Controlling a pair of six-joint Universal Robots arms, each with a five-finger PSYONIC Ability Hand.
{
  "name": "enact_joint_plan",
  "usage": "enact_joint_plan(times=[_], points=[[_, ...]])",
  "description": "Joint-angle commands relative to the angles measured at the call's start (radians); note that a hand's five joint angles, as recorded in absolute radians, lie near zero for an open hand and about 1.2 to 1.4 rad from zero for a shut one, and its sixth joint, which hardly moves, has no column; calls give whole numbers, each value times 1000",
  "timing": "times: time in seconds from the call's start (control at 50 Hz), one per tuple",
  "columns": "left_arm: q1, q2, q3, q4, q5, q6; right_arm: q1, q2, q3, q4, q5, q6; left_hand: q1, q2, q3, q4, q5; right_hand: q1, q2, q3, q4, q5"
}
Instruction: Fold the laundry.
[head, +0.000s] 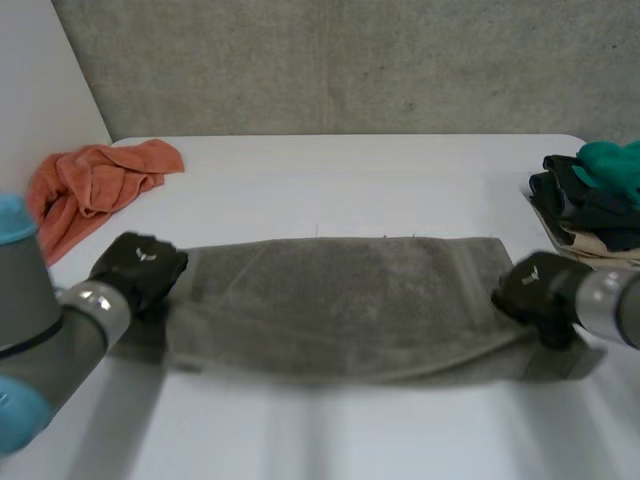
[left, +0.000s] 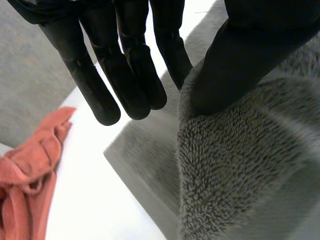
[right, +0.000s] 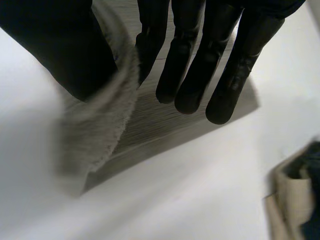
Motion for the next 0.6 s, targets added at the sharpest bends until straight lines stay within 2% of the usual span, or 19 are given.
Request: enact_joint_plan(times=[0.02, 0.04, 0.1, 0.12, 0.18, 0.2, 0.24, 0.38, 0.5, 0.6], points=[[-17, -202, 449, 148, 0, 32, 109, 149, -431, -249, 160, 146, 254, 196, 202, 196, 249, 331, 219, 212, 207, 239], [-17, -217, 550, 193, 0, 36, 118, 152, -498, -350, 166, 161, 254, 196, 202, 196, 249, 331, 219, 212, 207, 239], [-13, -228, 673, 298, 0, 25, 124, 146, -557, -542, 171, 195, 254, 196, 202, 196, 249, 331, 219, 212, 207, 239], [-7, -224, 725, 386, -4, 20, 124, 129, -559, -679, 180, 218, 254, 196, 202, 196, 249, 331, 219, 212, 207, 239], [-13, -219, 741, 503, -6, 5, 126, 68, -536, -876, 214, 232, 254, 196, 202, 196, 249, 331, 219, 212, 207, 239], [-13, -210, 734, 564, -7, -10, 126, 54, -524, -897, 218, 230, 254, 196, 202, 196, 249, 331, 219, 212, 207, 239], [-13, -197, 720, 579, -4, -26, 129, 14, -478, -903, 220, 233, 254, 196, 202, 196, 249, 331, 219, 212, 207, 239], [34, -82, 442, 467, 6, -168, 140, -24, -252, -882, 196, 241, 254, 196, 202, 196, 249, 331, 219, 212, 207, 239], [40, -65, 228, 416, 28, -188, 132, -23, -12, -854, 156, 243, 254, 196, 202, 196, 249, 331, 219, 212, 207, 239], [45, -102, 88, 406, 66, -173, 121, 8, 105, -826, 137, 250, 254, 196, 202, 196, 249, 331, 219, 212, 207, 239]])
